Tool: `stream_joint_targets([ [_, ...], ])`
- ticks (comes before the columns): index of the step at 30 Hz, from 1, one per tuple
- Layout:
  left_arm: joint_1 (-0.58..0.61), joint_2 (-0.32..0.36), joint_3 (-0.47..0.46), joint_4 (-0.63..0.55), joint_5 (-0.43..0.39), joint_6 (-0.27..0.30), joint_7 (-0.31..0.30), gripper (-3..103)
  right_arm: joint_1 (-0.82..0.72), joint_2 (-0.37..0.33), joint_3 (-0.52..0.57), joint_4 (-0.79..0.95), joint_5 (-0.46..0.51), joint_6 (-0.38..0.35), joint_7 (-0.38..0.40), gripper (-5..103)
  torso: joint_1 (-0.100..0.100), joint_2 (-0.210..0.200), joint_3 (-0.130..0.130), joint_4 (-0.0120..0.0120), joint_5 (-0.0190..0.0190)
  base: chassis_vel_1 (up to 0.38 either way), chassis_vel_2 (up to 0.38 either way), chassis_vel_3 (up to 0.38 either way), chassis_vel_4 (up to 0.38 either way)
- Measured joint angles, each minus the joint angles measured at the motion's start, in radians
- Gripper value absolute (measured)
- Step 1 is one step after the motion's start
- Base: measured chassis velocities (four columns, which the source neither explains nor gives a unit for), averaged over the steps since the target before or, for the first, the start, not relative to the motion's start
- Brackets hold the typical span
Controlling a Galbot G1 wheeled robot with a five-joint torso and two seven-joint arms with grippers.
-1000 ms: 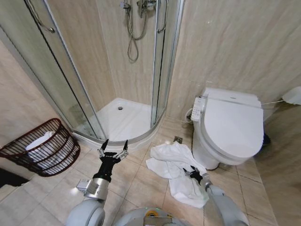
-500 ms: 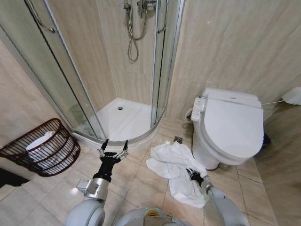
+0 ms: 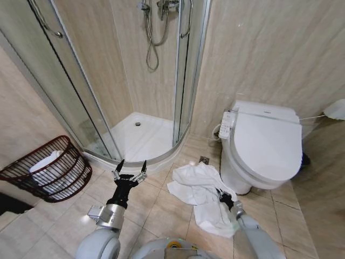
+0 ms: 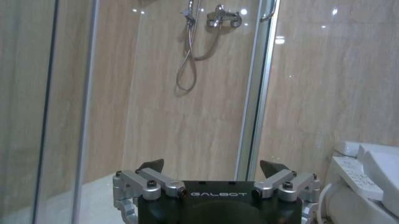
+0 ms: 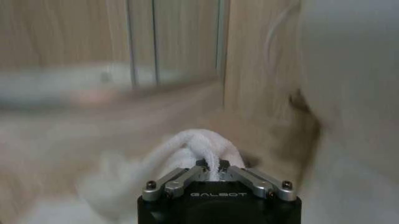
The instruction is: Discard the used towel into the hamper.
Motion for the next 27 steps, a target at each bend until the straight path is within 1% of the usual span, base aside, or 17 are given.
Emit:
stream_joint_targets([
  [1,0.000,0.000,0.000,0.000,0.000,0.000,0.000,100,-0.046,0.004,0.010,0.108,0.028,-0.033,0.021,3,0.000,0.000,0.000,0.0000,0.0000,0.000,0.000,0.000,0.000],
  [2,0.000,0.000,0.000,0.000,0.000,0.000,0.000,100,-0.046,0.004,0.010,0.108,0.028,-0.033,0.021,3,0.000,0.000,0.000,0.0000,0.0000,0.000,0.000,0.000,0.000],
  [3,0.000,0.000,0.000,0.000,0.000,0.000,0.000,100,-0.084,0.009,0.018,0.208,0.036,-0.058,0.053,3,0.000,0.000,0.000,-0.0002,0.0002,0.000,0.000,0.000,0.000],
  [4,0.000,0.000,0.000,0.000,0.000,0.000,0.000,100,-0.132,0.017,0.028,0.351,0.037,-0.089,0.120,3,0.000,0.000,0.000,0.0000,0.0001,0.000,0.000,0.000,0.000],
  [5,0.000,0.000,0.000,0.000,0.000,0.000,0.000,100,-0.164,0.023,0.038,0.463,0.037,-0.113,0.167,3,0.000,0.000,0.000,-0.0001,0.0002,0.000,0.000,0.000,0.000],
  [6,0.000,0.000,0.000,0.000,0.000,0.000,0.000,100,-0.164,0.023,0.038,0.463,0.037,-0.113,0.167,3,0.000,0.000,0.000,-0.0001,0.0002,0.000,0.000,0.000,0.000],
  [10,0.000,0.000,0.000,0.000,0.000,0.000,0.000,100,-0.244,0.028,0.094,0.810,0.050,-0.171,0.287,3,0.000,0.000,0.000,0.0002,-0.0004,0.000,0.000,0.000,0.000],
  [11,0.000,0.000,0.000,0.000,0.000,0.000,0.000,100,-0.244,0.028,0.094,0.810,0.050,-0.171,0.287,3,0.000,0.000,0.000,0.0002,-0.0004,0.000,0.000,0.000,0.000],
  [12,0.000,0.000,0.000,0.000,0.000,0.000,0.000,100,-0.269,0.027,0.118,0.883,0.064,-0.179,0.302,3,0.000,0.000,0.000,0.0002,0.0001,0.000,0.000,0.000,0.000],
  [14,0.000,0.000,0.000,0.000,0.000,0.000,0.000,100,-0.303,0.023,0.156,0.972,0.087,-0.185,0.313,3,0.000,0.000,0.000,-0.0001,0.0001,0.000,0.000,0.000,0.000],
  [15,0.000,0.000,0.000,0.000,0.000,0.000,0.000,100,-0.303,0.023,0.156,0.972,0.087,-0.185,0.313,3,0.000,0.000,0.000,-0.0001,0.0001,0.000,0.000,0.000,0.000],
  [16,0.000,0.000,0.000,0.000,0.000,0.000,0.000,100,-0.329,0.018,0.185,1.042,0.099,-0.186,0.322,3,0.000,0.000,0.000,-0.0003,0.0001,0.000,0.000,0.000,0.000],
  [19,0.000,0.000,0.000,0.000,0.000,0.000,0.000,100,-0.358,0.014,0.231,1.171,0.099,-0.186,0.349,3,0.000,0.000,0.000,0.0000,0.0003,0.000,0.000,0.000,0.000],
  [21,0.000,0.000,0.000,0.000,0.000,0.000,0.000,100,-0.367,0.014,0.244,1.203,0.098,-0.186,0.355,3,0.000,0.000,0.000,0.0001,0.0002,0.000,0.000,0.000,0.000],
  [24,0.000,0.000,0.000,0.000,0.000,0.000,0.000,100,-0.403,0.010,0.303,1.262,0.090,-0.175,0.360,3,0.000,0.000,0.000,0.0000,0.0002,0.000,0.000,0.000,0.000],
  [25,0.000,0.000,0.000,0.000,0.000,0.000,0.000,100,-0.403,0.010,0.303,1.262,0.090,-0.175,0.360,3,0.000,0.000,0.000,0.0000,0.0002,0.000,0.000,0.000,0.000],
  [27,0.000,0.000,0.000,0.000,0.000,0.000,0.000,100,-0.419,0.005,0.346,1.283,0.088,-0.162,0.368,3,0.000,0.000,0.000,0.0000,0.0002,0.000,0.000,0.000,0.000],
])
